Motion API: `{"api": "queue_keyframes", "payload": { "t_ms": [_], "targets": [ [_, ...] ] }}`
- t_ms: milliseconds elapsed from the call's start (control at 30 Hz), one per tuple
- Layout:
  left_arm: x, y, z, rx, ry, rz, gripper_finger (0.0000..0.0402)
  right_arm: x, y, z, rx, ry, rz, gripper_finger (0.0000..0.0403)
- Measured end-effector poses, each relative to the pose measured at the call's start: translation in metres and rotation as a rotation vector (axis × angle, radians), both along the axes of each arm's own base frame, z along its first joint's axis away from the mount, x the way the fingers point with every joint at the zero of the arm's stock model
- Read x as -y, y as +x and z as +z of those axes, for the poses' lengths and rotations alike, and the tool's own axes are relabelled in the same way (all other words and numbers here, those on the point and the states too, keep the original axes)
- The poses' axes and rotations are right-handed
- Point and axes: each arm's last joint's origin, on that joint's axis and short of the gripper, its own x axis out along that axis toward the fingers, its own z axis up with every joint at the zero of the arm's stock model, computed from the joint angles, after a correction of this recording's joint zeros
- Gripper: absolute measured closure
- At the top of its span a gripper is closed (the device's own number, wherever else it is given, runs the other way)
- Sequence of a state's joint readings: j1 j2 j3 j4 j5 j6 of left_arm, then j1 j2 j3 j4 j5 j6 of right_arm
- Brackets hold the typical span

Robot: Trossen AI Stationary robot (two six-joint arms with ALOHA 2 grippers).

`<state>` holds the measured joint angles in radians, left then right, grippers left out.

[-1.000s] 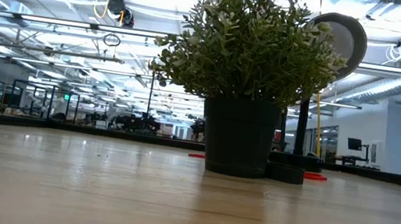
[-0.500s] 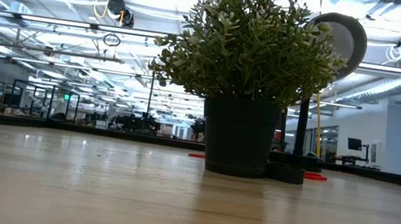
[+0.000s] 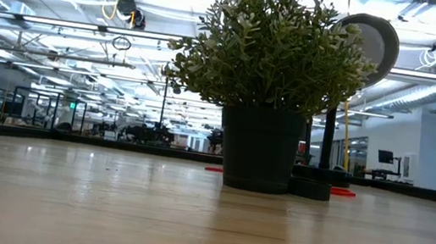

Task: Pick and place rubber bands into bin
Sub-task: Put the bottom orange rubber band into the blue bin

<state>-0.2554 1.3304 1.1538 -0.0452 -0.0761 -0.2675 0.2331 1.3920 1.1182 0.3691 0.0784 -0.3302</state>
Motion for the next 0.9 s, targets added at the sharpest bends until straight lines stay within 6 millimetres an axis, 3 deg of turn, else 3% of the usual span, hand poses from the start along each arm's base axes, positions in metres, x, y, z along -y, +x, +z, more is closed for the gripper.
{"api": "queue_keyframes", "payload": {
  "t_ms": [733, 900],
  "targets": [
    [0.004, 0.008, -0.005, 0.02, 0.007, -0.053, 0.0241, 0.011, 0.012, -0.012, -0.032, -0.015, -0.066, 0.0403],
    [0.003, 0.008, -0.005, 0.019, 0.014, -0.031, 0.0279, 0.011, 0.012, -0.013, -0.04, -0.016, -0.068, 0.0403]
  ]
}}
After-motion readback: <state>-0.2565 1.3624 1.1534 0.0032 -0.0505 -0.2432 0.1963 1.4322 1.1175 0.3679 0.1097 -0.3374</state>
